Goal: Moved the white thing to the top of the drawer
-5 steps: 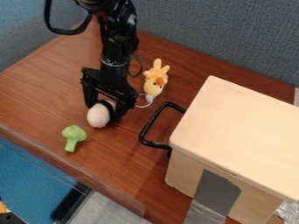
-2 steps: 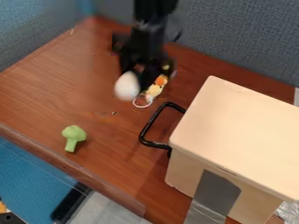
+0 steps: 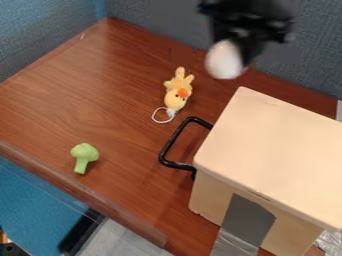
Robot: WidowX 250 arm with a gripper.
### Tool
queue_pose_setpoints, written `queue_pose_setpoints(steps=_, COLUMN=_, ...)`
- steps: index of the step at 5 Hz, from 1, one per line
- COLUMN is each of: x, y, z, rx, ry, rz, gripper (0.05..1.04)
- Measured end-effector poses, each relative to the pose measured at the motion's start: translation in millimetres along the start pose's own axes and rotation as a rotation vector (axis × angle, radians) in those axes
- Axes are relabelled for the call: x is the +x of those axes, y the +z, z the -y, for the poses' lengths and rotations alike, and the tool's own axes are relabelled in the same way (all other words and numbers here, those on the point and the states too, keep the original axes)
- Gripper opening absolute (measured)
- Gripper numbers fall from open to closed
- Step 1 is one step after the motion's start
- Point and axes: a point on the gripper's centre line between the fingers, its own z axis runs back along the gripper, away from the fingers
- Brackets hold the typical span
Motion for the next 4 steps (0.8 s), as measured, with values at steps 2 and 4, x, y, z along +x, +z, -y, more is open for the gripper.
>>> queue_pose_setpoints(steps=2, x=-18.6, y=-21.8, z=49.1, rx=-0.013, ry=-0.152, rz=-0.068, gripper=0.508)
queue_pose_setpoints(steps=4, x=-50.6, y=-38.6, z=46.5, rx=0.073, ry=-0.198, rz=-0.155, gripper=0.884)
